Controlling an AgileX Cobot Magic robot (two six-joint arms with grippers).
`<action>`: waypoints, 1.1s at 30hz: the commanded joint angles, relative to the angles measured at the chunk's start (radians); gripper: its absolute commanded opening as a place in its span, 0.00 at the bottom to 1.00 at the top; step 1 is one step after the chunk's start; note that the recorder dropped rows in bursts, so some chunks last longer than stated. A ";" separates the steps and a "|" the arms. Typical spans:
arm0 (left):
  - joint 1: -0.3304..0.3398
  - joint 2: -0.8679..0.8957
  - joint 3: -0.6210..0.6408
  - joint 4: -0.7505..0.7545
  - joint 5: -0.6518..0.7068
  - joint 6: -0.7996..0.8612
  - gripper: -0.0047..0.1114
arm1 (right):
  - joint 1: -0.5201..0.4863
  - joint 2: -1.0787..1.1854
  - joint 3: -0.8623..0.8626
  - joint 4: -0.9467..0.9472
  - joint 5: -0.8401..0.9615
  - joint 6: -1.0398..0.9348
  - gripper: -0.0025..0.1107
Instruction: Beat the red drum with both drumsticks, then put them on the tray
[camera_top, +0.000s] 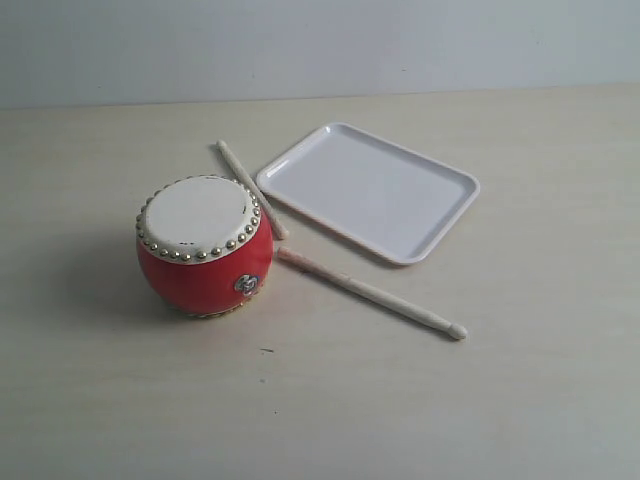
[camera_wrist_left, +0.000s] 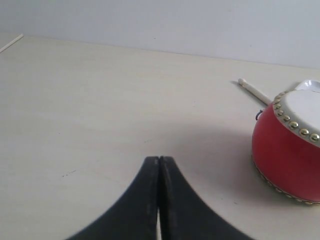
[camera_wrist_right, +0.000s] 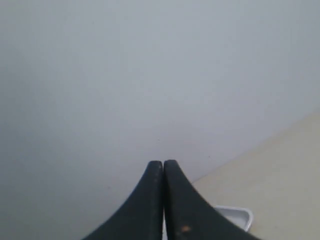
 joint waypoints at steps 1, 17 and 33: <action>0.000 -0.005 0.004 -0.009 -0.010 0.002 0.04 | 0.005 -0.006 -0.056 -0.033 -0.018 -0.180 0.02; 0.000 -0.005 0.004 0.098 -0.034 0.033 0.04 | 0.005 0.347 -0.417 -0.016 0.026 -0.063 0.02; 0.000 -0.005 0.004 0.133 -0.360 0.033 0.04 | 0.005 1.180 -0.702 -0.064 -0.322 0.038 0.02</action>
